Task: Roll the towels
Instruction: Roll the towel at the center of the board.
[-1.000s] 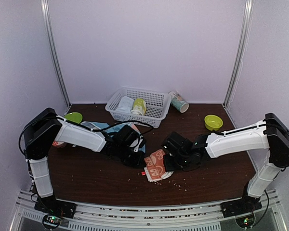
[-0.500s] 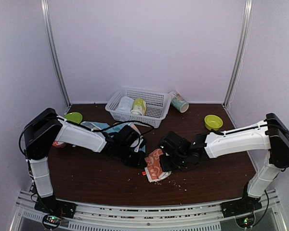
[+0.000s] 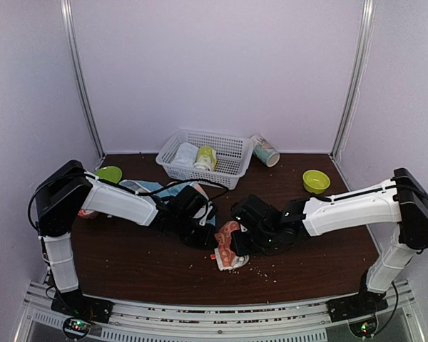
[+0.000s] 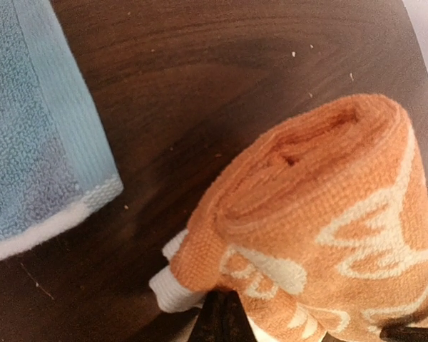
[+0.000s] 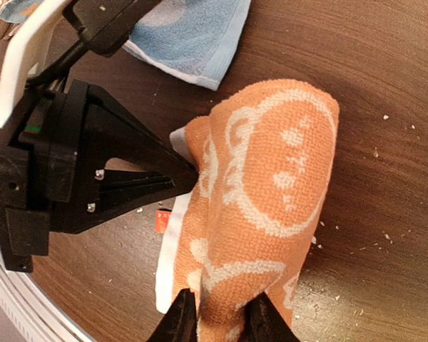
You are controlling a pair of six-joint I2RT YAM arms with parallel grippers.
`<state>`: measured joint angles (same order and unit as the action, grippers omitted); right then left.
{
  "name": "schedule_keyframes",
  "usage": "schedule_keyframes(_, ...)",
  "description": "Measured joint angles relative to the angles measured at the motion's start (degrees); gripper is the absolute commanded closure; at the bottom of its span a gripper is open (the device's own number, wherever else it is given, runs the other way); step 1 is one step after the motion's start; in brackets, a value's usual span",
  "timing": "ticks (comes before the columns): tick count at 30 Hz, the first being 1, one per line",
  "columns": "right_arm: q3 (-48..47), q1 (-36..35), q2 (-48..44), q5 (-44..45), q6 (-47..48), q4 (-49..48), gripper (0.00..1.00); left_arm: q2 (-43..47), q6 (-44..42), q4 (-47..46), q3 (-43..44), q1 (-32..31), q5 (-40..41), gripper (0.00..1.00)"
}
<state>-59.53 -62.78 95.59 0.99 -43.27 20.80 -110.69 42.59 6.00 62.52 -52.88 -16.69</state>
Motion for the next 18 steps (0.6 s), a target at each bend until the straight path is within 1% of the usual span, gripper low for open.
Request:
schedule_keyframes(9, 0.0, -0.2, 0.0, -2.7, 0.3, -3.4, 0.68, 0.0, 0.0, 0.0, 0.0, 0.0, 0.0, 1.0)
schedule_keyframes(14, 0.1, -0.2, 0.4, -4.7, 1.5, -5.4, 0.68, 0.0, 0.0, -0.4, -0.3, 0.0, 0.0, 1.0)
schedule_keyframes(18, 0.2, -0.2, 2.9, -6.3, 2.2, -6.5, 0.69, 0.1, 0.0, -1.0, -0.7, 0.0, 0.0, 1.0)
